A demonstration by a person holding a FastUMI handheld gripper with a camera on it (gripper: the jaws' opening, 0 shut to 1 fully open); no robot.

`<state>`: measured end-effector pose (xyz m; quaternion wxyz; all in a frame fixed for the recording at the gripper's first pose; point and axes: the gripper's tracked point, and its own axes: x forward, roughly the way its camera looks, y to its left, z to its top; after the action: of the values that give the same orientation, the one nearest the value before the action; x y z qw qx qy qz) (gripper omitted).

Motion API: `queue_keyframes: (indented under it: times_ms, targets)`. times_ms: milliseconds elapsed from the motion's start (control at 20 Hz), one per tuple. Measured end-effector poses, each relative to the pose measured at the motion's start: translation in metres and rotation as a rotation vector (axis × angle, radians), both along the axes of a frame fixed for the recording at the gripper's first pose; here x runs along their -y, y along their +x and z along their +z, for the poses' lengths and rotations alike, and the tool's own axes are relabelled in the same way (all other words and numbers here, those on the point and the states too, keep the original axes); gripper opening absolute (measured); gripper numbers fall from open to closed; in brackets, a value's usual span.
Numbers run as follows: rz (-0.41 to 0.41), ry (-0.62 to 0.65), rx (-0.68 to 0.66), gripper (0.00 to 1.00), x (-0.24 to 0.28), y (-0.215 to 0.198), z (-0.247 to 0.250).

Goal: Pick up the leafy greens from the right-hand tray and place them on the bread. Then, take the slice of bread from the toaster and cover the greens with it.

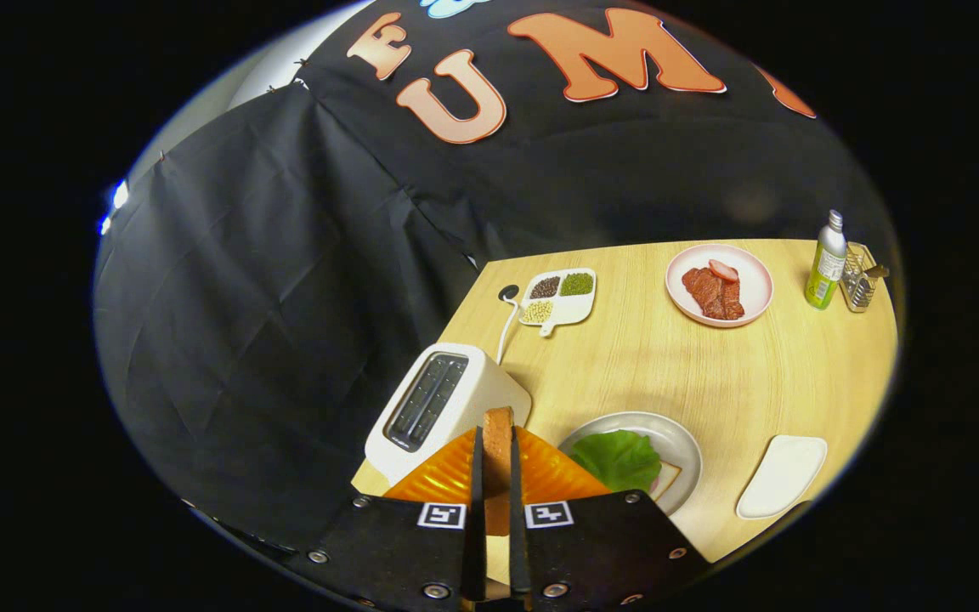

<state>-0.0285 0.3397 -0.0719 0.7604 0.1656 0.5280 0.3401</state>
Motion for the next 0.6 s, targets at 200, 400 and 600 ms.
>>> queue_keyframes:
  times_ms: [200, 400, 600]
  targets:
    - [0.026, -0.001, -0.028, 0.11, 0.01, -0.013, -0.035]
    - [0.028, -0.007, -0.05, 0.11, 0.018, -0.018, -0.068]
    - [0.048, 0.028, -0.063, 0.11, 0.021, -0.023, -0.094]
